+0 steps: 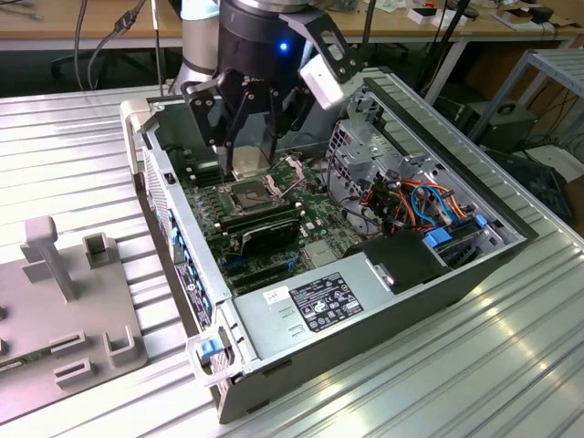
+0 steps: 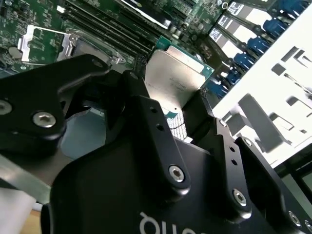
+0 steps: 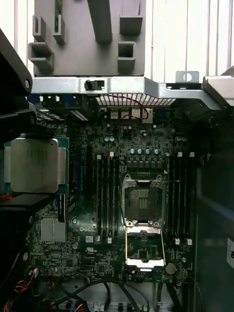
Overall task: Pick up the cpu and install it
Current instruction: 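Pick up the cpu and move it towards the insertion slot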
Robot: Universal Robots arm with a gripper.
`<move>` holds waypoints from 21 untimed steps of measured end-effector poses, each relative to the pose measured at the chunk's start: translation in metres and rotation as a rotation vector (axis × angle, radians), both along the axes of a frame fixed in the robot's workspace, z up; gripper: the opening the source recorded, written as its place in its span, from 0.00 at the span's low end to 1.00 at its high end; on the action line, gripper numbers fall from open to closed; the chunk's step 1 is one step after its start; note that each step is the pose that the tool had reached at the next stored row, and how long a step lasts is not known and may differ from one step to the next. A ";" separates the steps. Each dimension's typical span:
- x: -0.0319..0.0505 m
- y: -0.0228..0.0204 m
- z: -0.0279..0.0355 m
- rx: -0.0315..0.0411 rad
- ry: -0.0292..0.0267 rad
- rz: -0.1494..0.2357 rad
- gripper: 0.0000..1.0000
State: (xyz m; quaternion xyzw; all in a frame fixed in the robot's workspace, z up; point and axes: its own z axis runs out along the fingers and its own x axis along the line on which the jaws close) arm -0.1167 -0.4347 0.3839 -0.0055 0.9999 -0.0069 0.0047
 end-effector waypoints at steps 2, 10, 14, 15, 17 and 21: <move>0.0052 0.0000 0.0000 0.0000 -0.0001 0.000 0.55; 0.0241 0.0000 0.0000 0.0000 -0.0001 0.000 0.55; 0.0302 -0.0001 0.0000 -0.0001 0.0000 0.000 0.55; 0.0303 0.0000 0.0000 0.0000 0.0000 0.000 0.55; 0.0307 0.0000 0.0000 0.0000 0.0000 0.000 0.55; 0.0313 0.0000 0.0000 0.0000 0.0000 0.000 0.55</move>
